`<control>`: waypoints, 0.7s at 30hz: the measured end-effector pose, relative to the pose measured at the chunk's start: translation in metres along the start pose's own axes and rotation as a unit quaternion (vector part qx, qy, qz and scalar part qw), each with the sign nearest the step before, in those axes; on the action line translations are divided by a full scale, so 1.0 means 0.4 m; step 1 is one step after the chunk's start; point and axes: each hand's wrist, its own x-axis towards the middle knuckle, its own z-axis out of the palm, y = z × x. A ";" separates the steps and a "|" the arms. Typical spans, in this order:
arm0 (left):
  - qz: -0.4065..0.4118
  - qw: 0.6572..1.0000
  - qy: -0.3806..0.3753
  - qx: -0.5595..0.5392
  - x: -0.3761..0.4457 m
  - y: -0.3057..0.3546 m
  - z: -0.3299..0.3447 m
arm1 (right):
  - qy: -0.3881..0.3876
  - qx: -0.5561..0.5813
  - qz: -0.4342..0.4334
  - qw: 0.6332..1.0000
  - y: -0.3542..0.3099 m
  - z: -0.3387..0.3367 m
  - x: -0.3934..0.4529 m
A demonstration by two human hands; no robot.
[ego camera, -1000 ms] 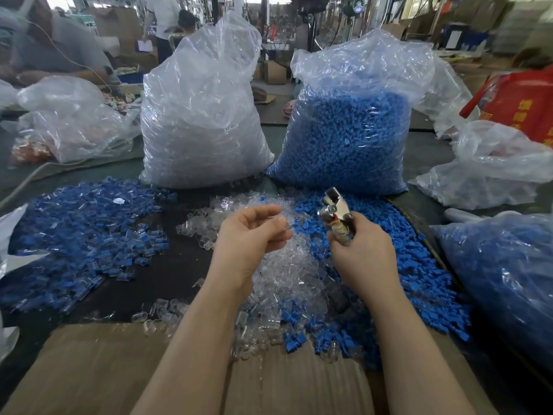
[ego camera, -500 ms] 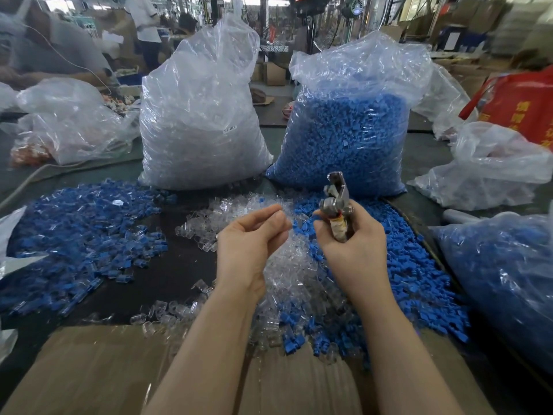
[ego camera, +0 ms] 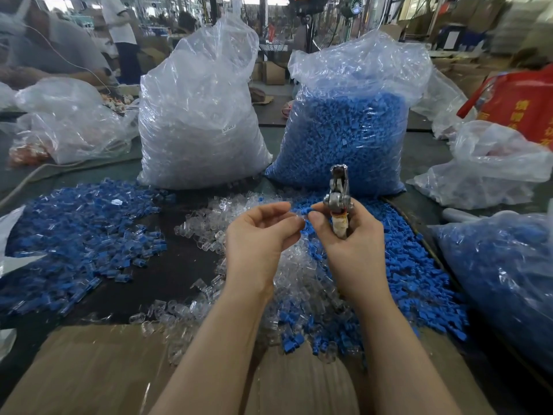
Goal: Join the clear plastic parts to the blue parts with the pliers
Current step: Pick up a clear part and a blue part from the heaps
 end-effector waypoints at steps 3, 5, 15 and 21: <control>0.024 1.000 0.001 0.013 -0.007 0.001 0.007 | 0.003 -0.012 0.003 1.000 0.005 0.002 -0.001; 0.047 0.998 0.003 0.035 -0.010 0.001 0.011 | 0.010 -0.019 0.005 1.000 0.009 0.003 -0.002; 0.183 0.969 0.029 0.165 -0.019 -0.011 0.019 | 0.019 -0.040 0.027 0.999 0.009 0.012 -0.003; 0.224 0.949 0.024 0.221 -0.019 -0.011 0.012 | 0.012 -0.069 0.034 0.997 0.004 0.012 -0.004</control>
